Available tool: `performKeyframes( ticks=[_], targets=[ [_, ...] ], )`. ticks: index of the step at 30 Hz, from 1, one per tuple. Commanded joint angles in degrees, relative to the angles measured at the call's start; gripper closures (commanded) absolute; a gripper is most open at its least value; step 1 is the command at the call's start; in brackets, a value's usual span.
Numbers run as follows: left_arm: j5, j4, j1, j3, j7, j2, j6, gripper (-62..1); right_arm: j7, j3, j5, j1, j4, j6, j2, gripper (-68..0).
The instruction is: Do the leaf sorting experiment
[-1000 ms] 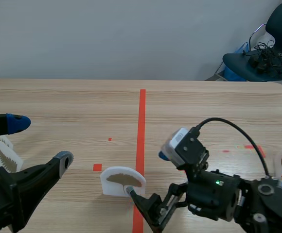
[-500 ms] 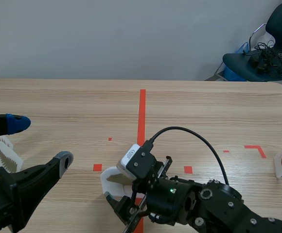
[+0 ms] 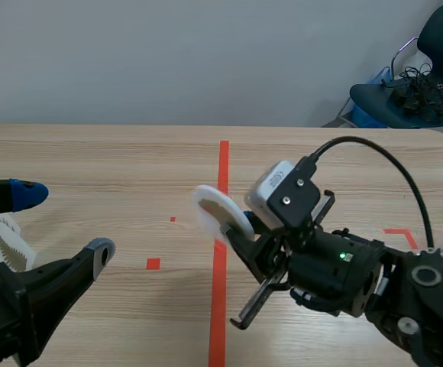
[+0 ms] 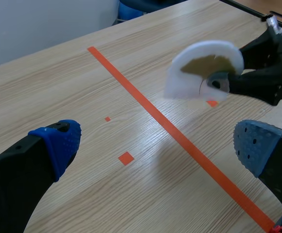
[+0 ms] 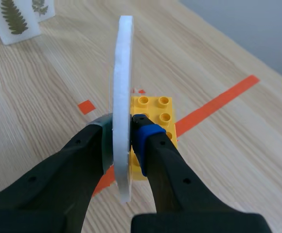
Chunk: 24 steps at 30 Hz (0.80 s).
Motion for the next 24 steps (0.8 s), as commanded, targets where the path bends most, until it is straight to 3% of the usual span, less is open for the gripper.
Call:
performKeyframes(
  ticks=[1, 7, 10, 12, 15, 24],
  targets=[
    [-0.5, 0.3, -0.2, -0.2, -0.7, 0.3, -0.1, -62.3, -1.1, 2.8, 1.6, -2.5, 3.3, -0.2, 1.1, -1.8],
    [-0.5, 0.3, -0.2, -0.2, -0.7, 0.3, -0.1, -62.3, -4.6, 17.5, 10.9, -14.4, 12.5, -0.2, 0.8, -1.8],
    [-0.5, 0.3, -0.2, -0.2, -0.7, 0.3, -0.1, -62.3, -5.7, 25.5, 15.0, -18.9, 13.2, -0.5, -1.2, -1.8],
    [-0.5, 0.3, -0.2, -0.2, -0.7, 0.3, -0.1, -62.3, -6.4, 30.0, 16.3, -20.3, 12.8, -2.1, -2.9, -1.8],
    [-0.5, 0.3, -0.2, -0.2, -0.7, 0.3, -0.1, -62.3, -7.0, 34.1, 18.5, -19.7, 9.3, -3.9, -4.4, -1.8],
    [-0.5, 0.3, -0.2, -0.2, -0.7, 0.3, -0.1, -62.3, -5.8, 35.2, 20.0, -9.2, -10.3, -2.8, -4.4, -1.7]
  ],
)
